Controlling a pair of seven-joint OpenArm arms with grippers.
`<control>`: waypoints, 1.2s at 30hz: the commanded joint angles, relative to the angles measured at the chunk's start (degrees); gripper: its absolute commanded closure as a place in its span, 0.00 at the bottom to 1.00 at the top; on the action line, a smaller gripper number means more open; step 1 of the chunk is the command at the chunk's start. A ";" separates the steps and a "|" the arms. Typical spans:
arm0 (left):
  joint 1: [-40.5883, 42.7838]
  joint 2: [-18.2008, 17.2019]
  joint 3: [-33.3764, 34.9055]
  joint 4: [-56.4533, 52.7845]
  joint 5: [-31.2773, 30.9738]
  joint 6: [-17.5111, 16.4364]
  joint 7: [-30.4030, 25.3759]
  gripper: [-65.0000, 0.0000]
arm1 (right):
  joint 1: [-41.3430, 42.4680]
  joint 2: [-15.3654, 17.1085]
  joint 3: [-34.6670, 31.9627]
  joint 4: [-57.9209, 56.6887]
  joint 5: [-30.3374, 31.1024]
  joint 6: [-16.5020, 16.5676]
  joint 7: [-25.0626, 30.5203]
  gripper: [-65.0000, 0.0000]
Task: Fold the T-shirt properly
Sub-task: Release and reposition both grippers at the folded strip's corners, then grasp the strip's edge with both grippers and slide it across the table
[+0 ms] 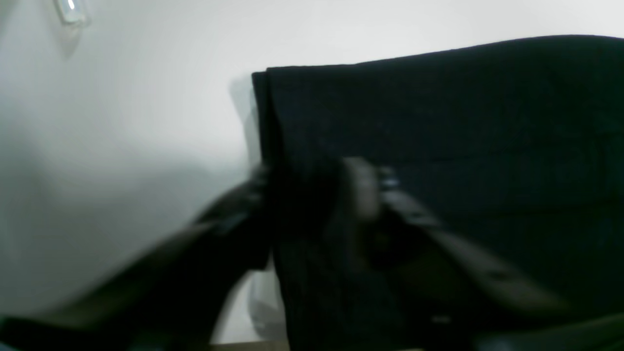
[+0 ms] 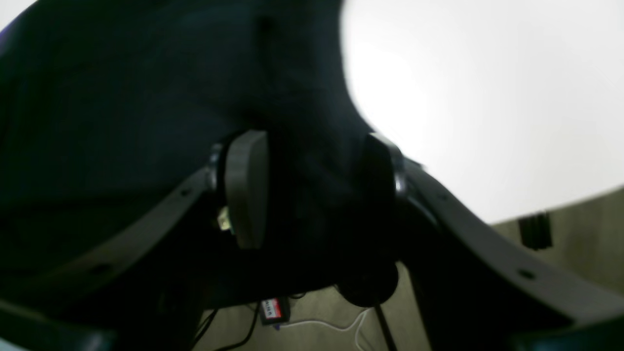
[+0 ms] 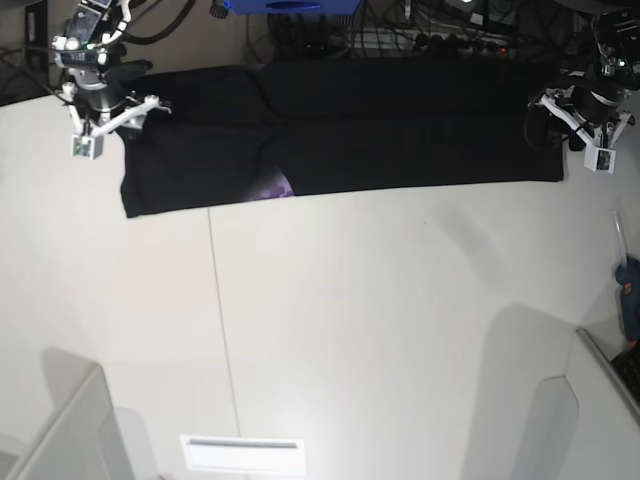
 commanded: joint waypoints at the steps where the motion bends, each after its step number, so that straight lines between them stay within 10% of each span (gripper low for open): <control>1: 0.37 -0.79 -1.02 1.01 -0.16 0.16 -0.94 0.45 | 0.74 0.46 1.43 0.99 0.33 0.26 1.46 0.54; 5: 0.37 0.44 -5.68 2.77 -0.43 0.16 -0.67 0.26 | 1.09 0.81 1.87 1.35 0.33 0.35 5.15 0.54; 9: 0.46 2.91 -8.32 5.94 -0.51 0.16 -0.67 0.31 | 1.00 0.81 -0.51 1.35 0.33 5.36 8.93 0.54; 15: -0.07 4.14 -4.10 4.09 -0.25 0.16 -0.85 1.00 | 2.50 0.81 -5.43 0.29 0.07 10.73 9.02 1.00; 27: -3.68 3.78 2.14 -8.57 0.01 0.43 -1.11 1.00 | 11.29 3.01 -0.95 -15.45 -0.02 10.64 5.41 1.00; 36: -13.61 8.00 6.54 -12.70 16.72 0.43 -0.67 1.00 | 17.27 5.03 -1.12 -24.41 -0.02 5.54 8.40 1.00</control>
